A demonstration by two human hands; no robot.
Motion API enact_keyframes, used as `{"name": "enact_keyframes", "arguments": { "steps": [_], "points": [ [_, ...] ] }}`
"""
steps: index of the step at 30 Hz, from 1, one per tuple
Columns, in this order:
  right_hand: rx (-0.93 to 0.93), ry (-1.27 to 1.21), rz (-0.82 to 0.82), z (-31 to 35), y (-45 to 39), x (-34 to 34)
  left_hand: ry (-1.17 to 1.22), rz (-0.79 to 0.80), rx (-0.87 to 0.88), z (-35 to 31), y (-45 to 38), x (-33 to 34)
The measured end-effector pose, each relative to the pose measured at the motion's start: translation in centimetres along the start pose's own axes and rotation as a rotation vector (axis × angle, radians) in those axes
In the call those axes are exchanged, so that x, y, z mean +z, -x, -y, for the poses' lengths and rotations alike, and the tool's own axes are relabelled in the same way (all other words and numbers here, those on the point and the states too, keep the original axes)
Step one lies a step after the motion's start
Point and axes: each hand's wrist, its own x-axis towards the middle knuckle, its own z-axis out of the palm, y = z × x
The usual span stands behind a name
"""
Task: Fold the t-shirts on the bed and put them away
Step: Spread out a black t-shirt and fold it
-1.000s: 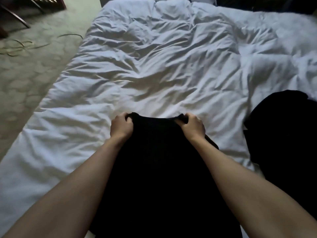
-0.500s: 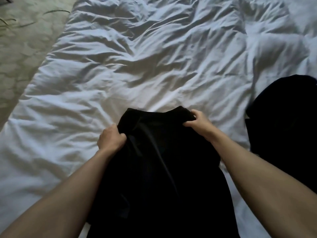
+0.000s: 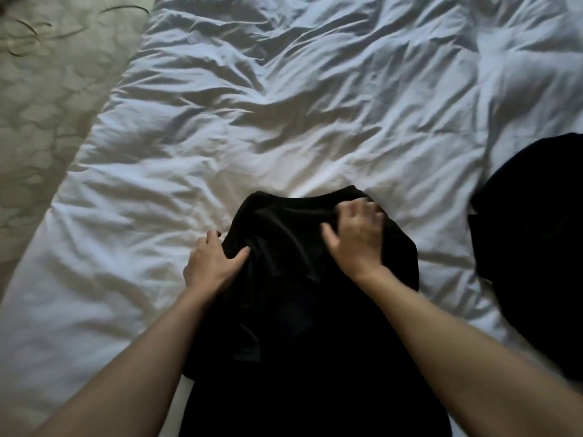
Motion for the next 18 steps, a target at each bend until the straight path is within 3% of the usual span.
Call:
{"name": "enact_keyframes", "arguments": {
  "steps": [1,4,7,10,15,18],
  "points": [
    [-0.061,-0.137,0.098,2.5,1.0,-0.3,0.097,0.016,-0.046,0.3,0.4,0.2],
    [0.027,-0.348,0.711,9.2,4.5,-0.8,0.325,0.089,-0.122,1.8,0.5,-0.1],
    [0.088,-0.387,0.986,12.5,7.6,0.6,0.395,0.127,-0.062,3.1,0.5,-0.7],
    [0.214,-0.59,0.987,12.9,8.3,2.3,0.524,0.121,-0.099,3.9,-0.2,-1.0],
    [0.448,-0.948,0.711,10.6,5.0,2.6,0.918,0.128,-0.258,2.9,-1.4,-1.2],
    [0.417,-0.909,0.643,8.9,2.5,2.1,1.052,0.183,-0.26,1.8,-1.5,-1.0]
  ]
}}
